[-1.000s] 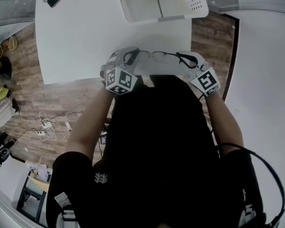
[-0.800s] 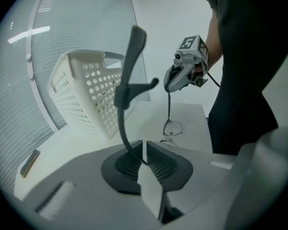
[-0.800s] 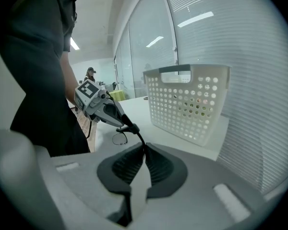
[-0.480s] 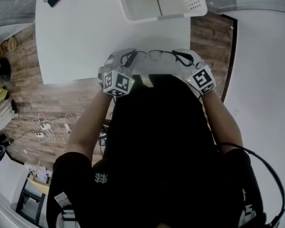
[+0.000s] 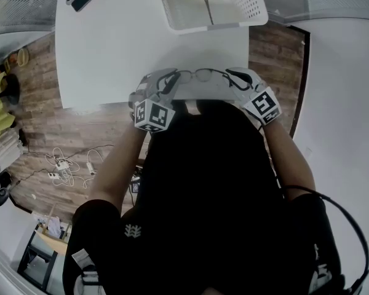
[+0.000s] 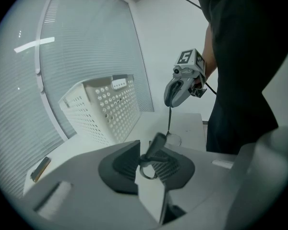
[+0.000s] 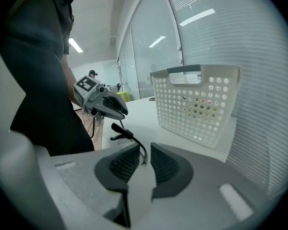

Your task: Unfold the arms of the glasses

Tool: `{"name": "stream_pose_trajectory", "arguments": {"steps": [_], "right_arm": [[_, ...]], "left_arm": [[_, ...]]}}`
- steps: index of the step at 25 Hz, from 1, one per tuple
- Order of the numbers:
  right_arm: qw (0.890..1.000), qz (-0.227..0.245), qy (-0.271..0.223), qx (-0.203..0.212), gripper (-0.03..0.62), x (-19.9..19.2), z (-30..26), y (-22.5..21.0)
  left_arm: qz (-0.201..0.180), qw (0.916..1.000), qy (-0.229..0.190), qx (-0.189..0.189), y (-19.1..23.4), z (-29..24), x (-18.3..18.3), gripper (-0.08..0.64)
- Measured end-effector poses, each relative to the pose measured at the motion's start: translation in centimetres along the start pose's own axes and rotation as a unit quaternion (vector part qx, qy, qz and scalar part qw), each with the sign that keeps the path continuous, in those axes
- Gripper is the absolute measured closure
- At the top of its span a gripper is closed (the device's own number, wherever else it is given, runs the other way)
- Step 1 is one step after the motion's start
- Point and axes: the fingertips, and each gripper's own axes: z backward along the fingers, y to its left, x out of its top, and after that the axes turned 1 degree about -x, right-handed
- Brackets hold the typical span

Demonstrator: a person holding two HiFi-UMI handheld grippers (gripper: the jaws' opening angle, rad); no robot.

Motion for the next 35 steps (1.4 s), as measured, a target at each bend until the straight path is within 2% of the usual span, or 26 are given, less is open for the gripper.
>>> {"name": "stream_pose_trajectory", "arguments": {"steps": [8,12,15,22,25,32,35], "right_arm": [[1.0,0.013,-0.017,0.023,0.468,2.1,1.6,0.8],[0.999,0.02,-0.025,0.032,0.459,3.6,2.7,1.3],[0.999,0.025,-0.015,0.033,0.457,3.5,3.1,1.3],[0.999,0.004,0.037,0.039,0.457,-1.2,2.4,1.1],[0.998,0.01,0.051,0.039,0.457,-2.5,3.0,1.4],[0.999,0.011,0.026,0.021,0.457,-1.0,5.0,0.9],[1.0,0.01,0.023,0.015,0.457,-0.9,5.2,0.7]], "left_arm": [[-0.004,0.9983,-0.045,0.036,1.7,3.2,5.0,0.494],[-0.01,0.997,-0.06,0.047,2.4,4.0,6.7,0.494],[-0.011,0.997,-0.059,0.048,2.7,4.0,6.7,0.494],[-0.015,0.9972,-0.058,0.046,2.5,3.9,6.4,0.494],[-0.014,0.9972,-0.058,0.046,2.3,4.4,6.6,0.494],[-0.016,0.9967,-0.061,0.051,2.9,5.0,7.2,0.494],[-0.014,0.999,-0.036,0.02,1.8,3.4,5.8,0.494]]}}
